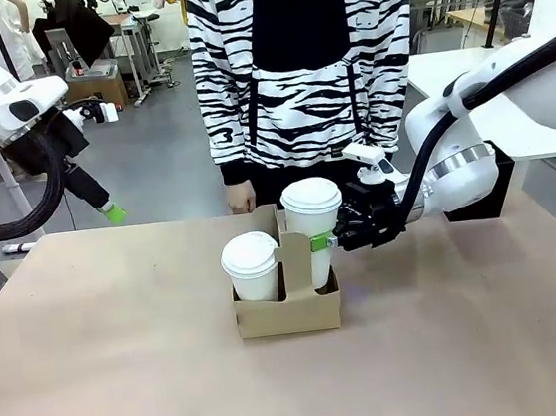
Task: Pour a drink into a cup and package it in a carrier.
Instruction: Insert the held 600 ml Paper Cup into the Cup Carrier.
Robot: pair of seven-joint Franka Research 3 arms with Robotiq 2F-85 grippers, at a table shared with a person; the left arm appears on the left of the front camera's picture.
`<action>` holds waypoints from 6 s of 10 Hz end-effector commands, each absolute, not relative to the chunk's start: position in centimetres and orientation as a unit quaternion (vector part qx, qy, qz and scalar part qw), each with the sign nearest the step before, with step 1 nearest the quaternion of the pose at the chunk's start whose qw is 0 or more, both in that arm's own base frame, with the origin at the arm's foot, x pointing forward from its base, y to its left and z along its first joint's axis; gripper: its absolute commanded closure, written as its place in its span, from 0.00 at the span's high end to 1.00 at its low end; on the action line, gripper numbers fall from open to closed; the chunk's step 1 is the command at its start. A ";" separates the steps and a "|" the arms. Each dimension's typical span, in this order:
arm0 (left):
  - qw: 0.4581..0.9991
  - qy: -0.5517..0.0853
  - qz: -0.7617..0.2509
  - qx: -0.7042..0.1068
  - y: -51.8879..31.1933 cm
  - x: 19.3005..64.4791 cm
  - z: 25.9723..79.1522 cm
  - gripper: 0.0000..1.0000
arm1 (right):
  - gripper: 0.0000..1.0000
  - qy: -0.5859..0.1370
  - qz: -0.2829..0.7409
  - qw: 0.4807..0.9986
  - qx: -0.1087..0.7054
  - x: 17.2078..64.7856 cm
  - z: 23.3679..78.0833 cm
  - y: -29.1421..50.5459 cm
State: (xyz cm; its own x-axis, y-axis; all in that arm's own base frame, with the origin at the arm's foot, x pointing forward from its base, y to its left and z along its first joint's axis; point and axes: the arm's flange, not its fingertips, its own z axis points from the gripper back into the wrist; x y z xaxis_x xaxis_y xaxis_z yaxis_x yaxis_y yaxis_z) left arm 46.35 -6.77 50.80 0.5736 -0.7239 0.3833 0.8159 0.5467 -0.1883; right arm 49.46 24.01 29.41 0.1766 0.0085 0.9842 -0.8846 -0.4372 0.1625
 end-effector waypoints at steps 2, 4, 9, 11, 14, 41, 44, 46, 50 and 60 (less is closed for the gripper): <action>0.872 -0.125 -0.443 -0.169 -6.6 46.3 51.1 1.00 | 0.80 -0.309 0.561 0.406 0.652 49.4 28.3 24.0; 0.872 -0.125 -0.443 -0.169 -6.6 46.3 51.1 1.00 | 0.80 -0.309 0.570 0.400 0.648 49.2 27.5 23.9; 0.872 -0.125 -0.443 -0.169 -6.6 46.3 51.1 1.00 | 0.80 -0.295 0.593 0.390 0.639 48.6 24.8 24.7; 0.872 -0.125 -0.443 -0.169 -6.6 46.3 51.1 1.00 | 0.80 -0.301 0.602 0.390 0.628 48.5 24.6 24.6; 0.872 -0.125 -0.443 -0.169 -6.6 46.3 51.1 1.00 | 1.00 -0.324 0.625 0.393 0.592 47.9 25.6 23.7; 0.872 -0.125 -0.443 -0.169 -6.6 46.3 51.1 1.00 | 1.00 -0.328 0.418 0.810 0.247 39.4 41.0 -0.7; 0.872 -0.125 -0.443 -0.169 -6.6 46.3 51.1 1.00 | 1.00 -0.328 0.418 0.810 0.247 39.4 41.0 -0.7; 0.872 -0.125 -0.443 -0.169 -6.6 46.3 51.1 1.00 | 1.00 -0.328 0.418 0.810 0.247 39.4 41.0 -0.7; 0.872 -0.125 -0.443 -0.169 -6.6 46.3 51.1 1.00 | 1.00 -0.328 0.418 0.810 0.247 39.4 41.0 -0.7; 0.872 -0.125 -0.443 -0.169 -6.6 46.3 51.1 1.00 | 1.00 -0.328 0.418 0.810 0.247 39.4 41.0 -0.7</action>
